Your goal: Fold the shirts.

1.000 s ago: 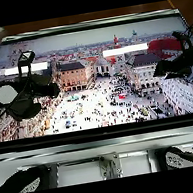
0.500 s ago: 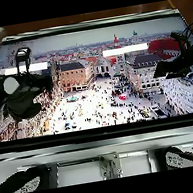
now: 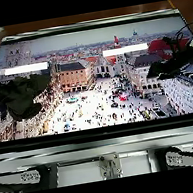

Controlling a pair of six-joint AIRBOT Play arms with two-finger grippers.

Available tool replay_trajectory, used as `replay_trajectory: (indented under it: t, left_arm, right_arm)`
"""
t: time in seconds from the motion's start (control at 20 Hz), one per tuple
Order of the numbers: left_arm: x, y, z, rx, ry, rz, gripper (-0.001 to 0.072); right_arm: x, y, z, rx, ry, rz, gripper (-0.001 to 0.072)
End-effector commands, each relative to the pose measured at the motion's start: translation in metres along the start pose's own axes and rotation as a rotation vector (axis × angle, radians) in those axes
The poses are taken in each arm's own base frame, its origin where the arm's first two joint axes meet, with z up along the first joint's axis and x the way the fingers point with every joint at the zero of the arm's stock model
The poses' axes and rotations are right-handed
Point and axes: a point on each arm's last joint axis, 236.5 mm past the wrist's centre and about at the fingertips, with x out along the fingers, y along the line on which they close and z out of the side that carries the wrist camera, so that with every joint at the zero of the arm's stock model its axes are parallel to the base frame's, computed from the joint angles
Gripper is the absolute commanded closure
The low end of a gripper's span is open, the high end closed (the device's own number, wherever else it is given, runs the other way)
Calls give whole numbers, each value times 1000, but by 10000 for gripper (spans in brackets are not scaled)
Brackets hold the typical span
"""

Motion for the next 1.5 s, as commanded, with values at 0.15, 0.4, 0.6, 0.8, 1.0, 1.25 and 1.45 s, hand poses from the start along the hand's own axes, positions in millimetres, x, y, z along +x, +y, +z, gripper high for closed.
replay_trajectory:
  t: [0.15, 0.4, 0.6, 0.8, 1.0, 1.25, 1.45]
  left_arm:
    - [77, 12, -10, -83, 113, -4, 90]
    - [68, 1, 7, -33, 54, -33, 671]
    - [-39, -65, 66, 141, -245, -146, 672]
    - [-221, -152, 64, 312, -604, -337, 672]
    - [-372, -210, -33, 487, -796, -583, 671]
    - [-434, -272, -163, 715, -745, -861, 671]
    - [-358, -321, -250, 859, -488, -869, 671]
  right_arm:
    - [3, 26, 15, -16, -53, 89, 29]
    - [3, 27, 13, -11, -46, 96, 29]
    - [3, 29, 9, 15, -30, 103, 29]
    - [-9, 40, 4, -6, -23, 126, 29]
    - [-79, 72, 5, -114, -169, 102, 29]
    - [-180, 87, -16, -202, -439, -91, 29]
    - [-203, 54, -59, -146, -392, -281, 30]
